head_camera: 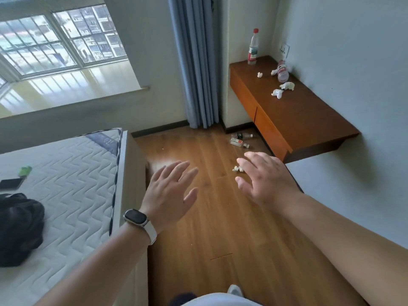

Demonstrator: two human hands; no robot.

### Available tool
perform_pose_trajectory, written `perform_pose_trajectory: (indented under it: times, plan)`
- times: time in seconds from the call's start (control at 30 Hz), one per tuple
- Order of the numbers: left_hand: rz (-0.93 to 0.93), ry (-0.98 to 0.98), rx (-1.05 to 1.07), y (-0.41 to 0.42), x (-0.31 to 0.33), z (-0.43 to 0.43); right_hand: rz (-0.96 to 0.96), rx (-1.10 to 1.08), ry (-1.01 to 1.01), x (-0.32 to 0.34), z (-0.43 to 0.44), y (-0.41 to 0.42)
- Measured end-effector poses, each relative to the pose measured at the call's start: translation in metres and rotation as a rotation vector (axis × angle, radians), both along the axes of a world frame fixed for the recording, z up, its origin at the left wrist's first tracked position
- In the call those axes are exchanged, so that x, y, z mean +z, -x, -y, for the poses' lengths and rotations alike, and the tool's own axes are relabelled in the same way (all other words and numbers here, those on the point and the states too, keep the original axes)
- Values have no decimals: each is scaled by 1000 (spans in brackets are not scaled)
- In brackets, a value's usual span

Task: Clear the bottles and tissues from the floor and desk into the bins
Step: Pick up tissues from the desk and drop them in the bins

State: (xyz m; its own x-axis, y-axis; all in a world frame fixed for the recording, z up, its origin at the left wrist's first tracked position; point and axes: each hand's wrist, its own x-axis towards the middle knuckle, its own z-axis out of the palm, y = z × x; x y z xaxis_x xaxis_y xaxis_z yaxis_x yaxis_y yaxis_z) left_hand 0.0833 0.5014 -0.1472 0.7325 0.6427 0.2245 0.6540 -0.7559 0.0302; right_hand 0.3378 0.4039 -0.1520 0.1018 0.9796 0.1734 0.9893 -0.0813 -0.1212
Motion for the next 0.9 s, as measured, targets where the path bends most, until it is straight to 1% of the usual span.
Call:
perform_pose_trajectory:
  times: [0.33, 0.5, 0.67, 0.83, 0.9]
  plan:
    - [37, 18, -105, -56, -19, -102, 13, -95, 52, -10, -68, -44]
    - [60, 52, -185, -88, -36, -184, 38, -209, 101, -15, -126, -68]
    - [91, 100, -269, -112, -37, -278, 58, -299, 159, -12, -196, -76]
    - [102, 79, -352, -132, -39, -360, 72, -404, 132, -2, -254, -81]
    - [94, 84, -371, -144, -38, -383, 76, -444, 151, -3, -267, -84]
